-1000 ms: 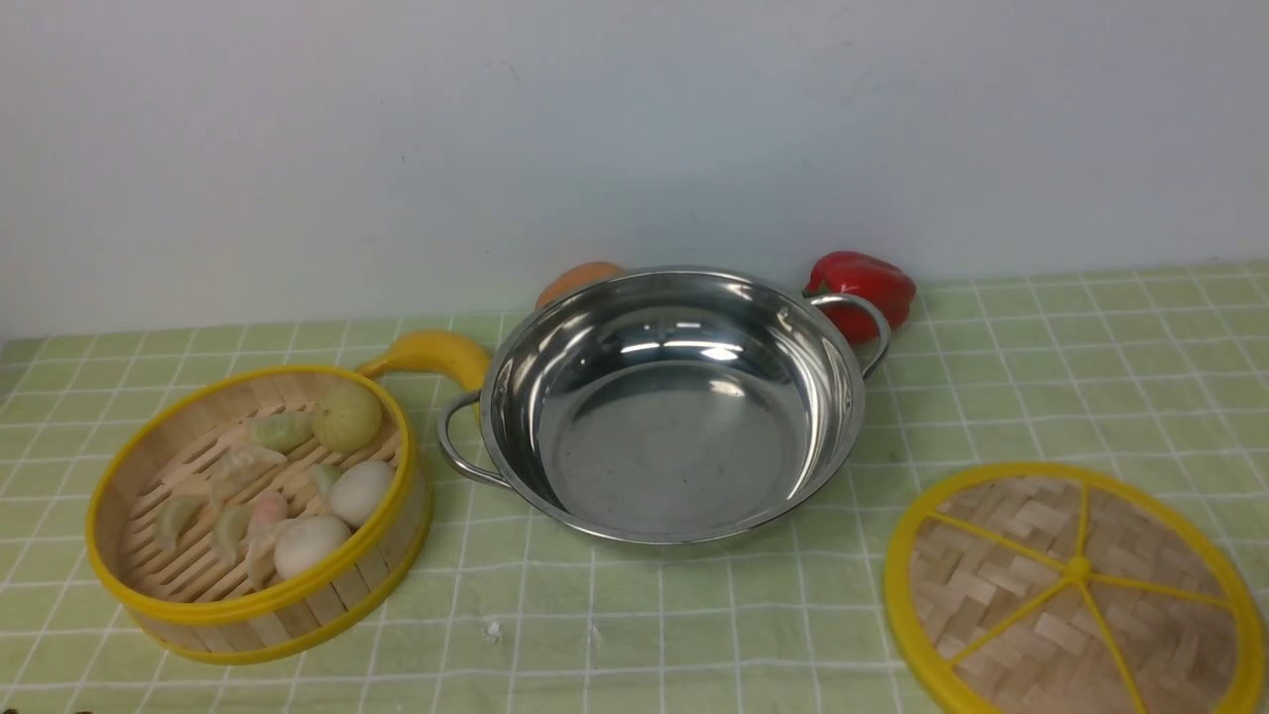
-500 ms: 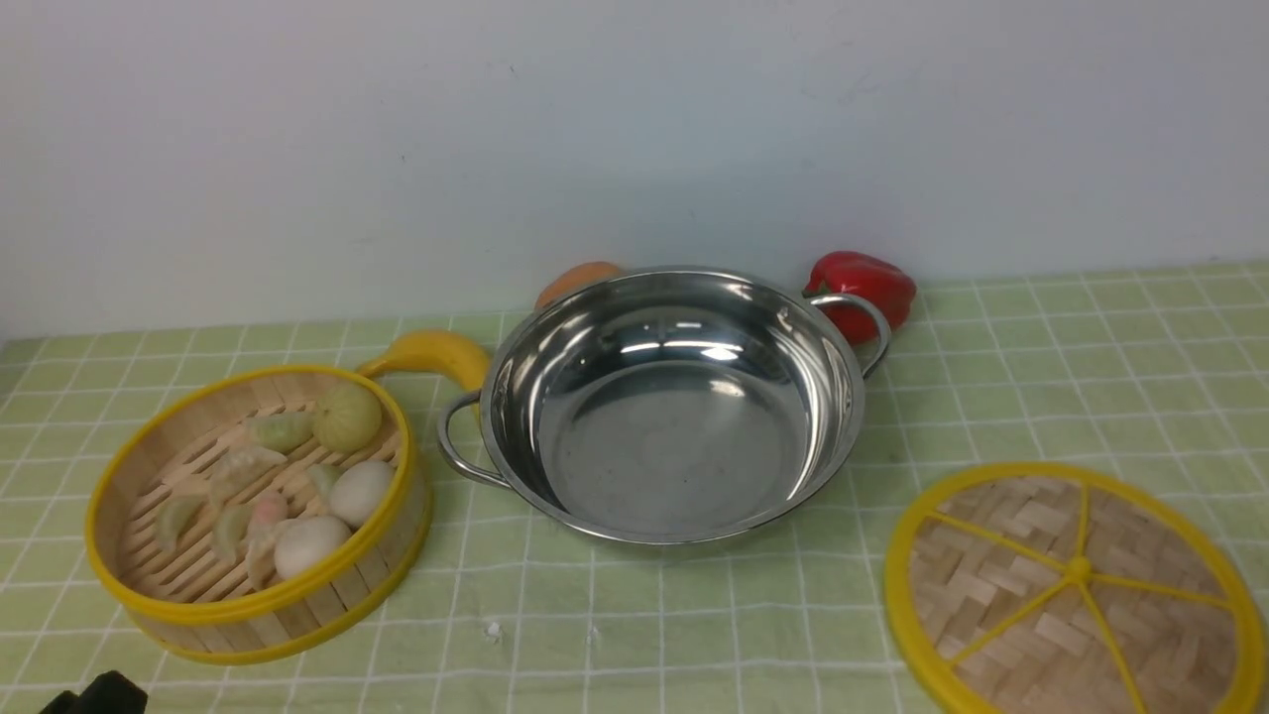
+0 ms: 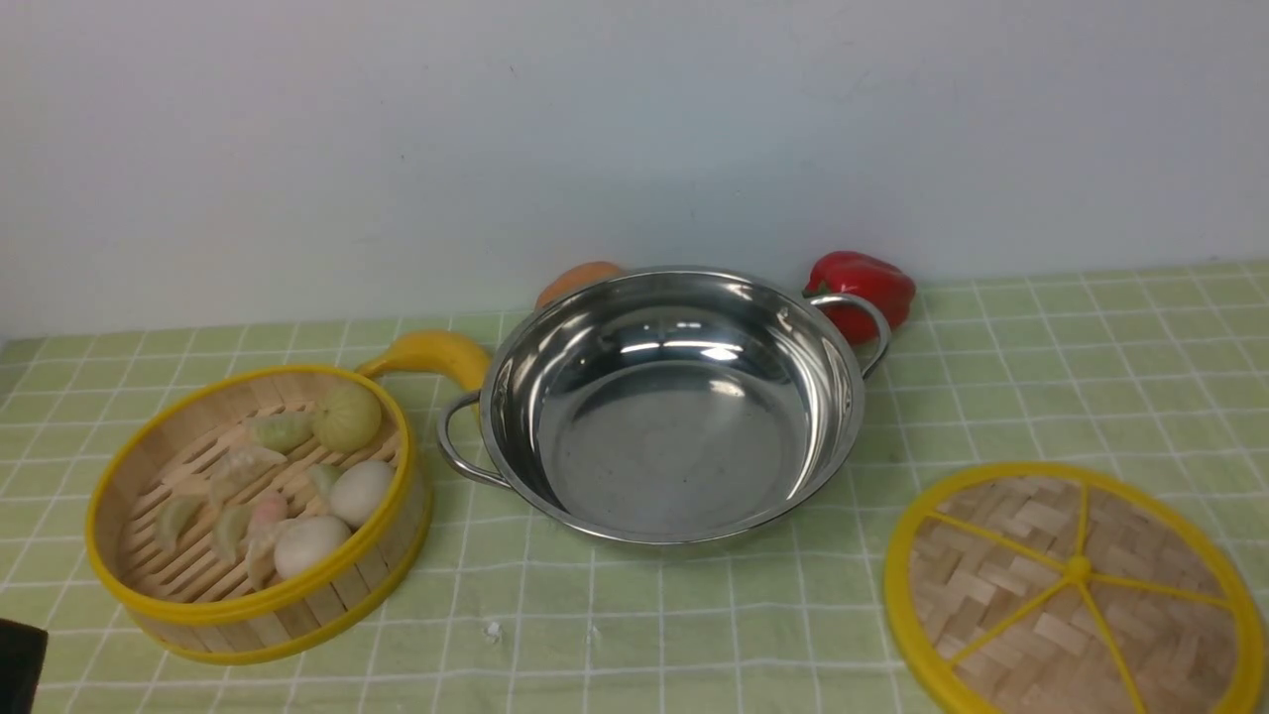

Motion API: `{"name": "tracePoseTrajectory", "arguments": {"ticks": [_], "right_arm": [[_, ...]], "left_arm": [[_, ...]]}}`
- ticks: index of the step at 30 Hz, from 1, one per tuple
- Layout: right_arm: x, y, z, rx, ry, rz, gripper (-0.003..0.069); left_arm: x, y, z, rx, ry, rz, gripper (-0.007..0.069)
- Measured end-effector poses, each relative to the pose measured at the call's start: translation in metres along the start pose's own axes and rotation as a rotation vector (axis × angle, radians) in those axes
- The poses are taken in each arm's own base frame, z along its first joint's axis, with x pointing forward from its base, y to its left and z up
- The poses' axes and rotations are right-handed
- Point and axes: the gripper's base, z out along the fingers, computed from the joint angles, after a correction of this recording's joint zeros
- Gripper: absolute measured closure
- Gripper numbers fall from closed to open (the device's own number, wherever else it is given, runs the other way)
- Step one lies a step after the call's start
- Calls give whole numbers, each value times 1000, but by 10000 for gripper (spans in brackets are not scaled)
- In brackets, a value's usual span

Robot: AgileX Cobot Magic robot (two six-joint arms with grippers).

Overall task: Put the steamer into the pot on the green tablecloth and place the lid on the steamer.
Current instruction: 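Grasp the rim of the steamer basket holding the buns with the left gripper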

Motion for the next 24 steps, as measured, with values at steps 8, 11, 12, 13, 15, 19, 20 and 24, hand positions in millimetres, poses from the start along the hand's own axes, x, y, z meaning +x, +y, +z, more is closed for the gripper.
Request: {"name": "tracePoseTrajectory", "arguments": {"ticks": [8, 11, 12, 13, 15, 19, 20, 24], "right_arm": [[-18, 34, -3, -184, -134, 87, 417], [-31, 80, -11, -373, -244, -134, 417], [-34, 102, -11, -427, -263, -293, 417], [-34, 105, -11, -431, -264, -314, 417], [-32, 131, 1, -416, -218, -529, 417], [-30, 136, 37, -146, -40, -709, 417], [-30, 132, 47, -61, 4, -733, 417], [-29, 113, 72, 275, 184, -808, 417]], "left_arm": [[-28, -34, -7, 106, -104, -121, 382], [-57, -64, -19, 182, -249, 16, 382], [-74, -82, -26, 199, -332, 167, 382], [-76, -84, -25, 195, -340, 184, 382], [-90, -103, -19, 167, -364, 391, 382], [-89, -113, 19, 93, -141, 559, 382], [-87, -114, 27, 83, -90, 568, 382], [-61, -98, 80, -12, 325, 601, 382]]}}
